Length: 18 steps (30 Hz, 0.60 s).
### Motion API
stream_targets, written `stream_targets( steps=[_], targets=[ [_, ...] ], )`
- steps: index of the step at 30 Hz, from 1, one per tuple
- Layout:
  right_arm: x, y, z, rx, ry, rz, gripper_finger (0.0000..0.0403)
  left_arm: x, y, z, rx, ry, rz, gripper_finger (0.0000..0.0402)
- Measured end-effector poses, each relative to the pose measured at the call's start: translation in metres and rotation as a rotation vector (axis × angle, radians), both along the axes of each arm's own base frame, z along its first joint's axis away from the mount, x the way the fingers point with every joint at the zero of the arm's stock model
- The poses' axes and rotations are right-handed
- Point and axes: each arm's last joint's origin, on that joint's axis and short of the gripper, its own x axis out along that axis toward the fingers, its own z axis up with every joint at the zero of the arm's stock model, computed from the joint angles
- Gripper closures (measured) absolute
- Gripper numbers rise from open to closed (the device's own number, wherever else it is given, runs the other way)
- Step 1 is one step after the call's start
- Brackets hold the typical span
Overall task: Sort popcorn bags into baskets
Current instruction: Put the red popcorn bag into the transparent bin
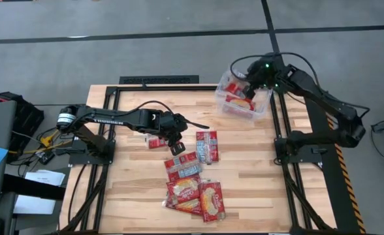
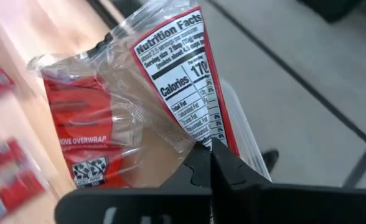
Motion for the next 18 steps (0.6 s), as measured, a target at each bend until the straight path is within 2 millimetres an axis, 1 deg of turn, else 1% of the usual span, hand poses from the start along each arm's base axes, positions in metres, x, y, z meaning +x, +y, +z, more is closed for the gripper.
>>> stream_targets(
  steps=[4, 6, 12, 18],
  targets=[
    [-0.003, -0.012, -0.011, 0.044, 0.073, -0.018, 0.0388, 0.000, 0.001, 0.000, 0.023, 0.001, 0.009, 0.0401],
    [-0.001, -0.018, -0.017, 0.057, 0.103, -0.013, 0.0387, 0.000, 0.001, 0.000, 0.034, 0.001, 0.016, 0.0401],
    [0.011, -0.032, -0.037, 0.102, 0.186, 0.022, 0.0398, 0.000, 0.002, 0.000, 0.055, 0.004, 0.018, 0.0401],
    [0.021, -0.048, -0.063, 0.158, 0.278, 0.038, 0.0384, 0.000, 0.002, 0.000, 0.057, 0.004, 0.019, 0.0401]
  ],
)
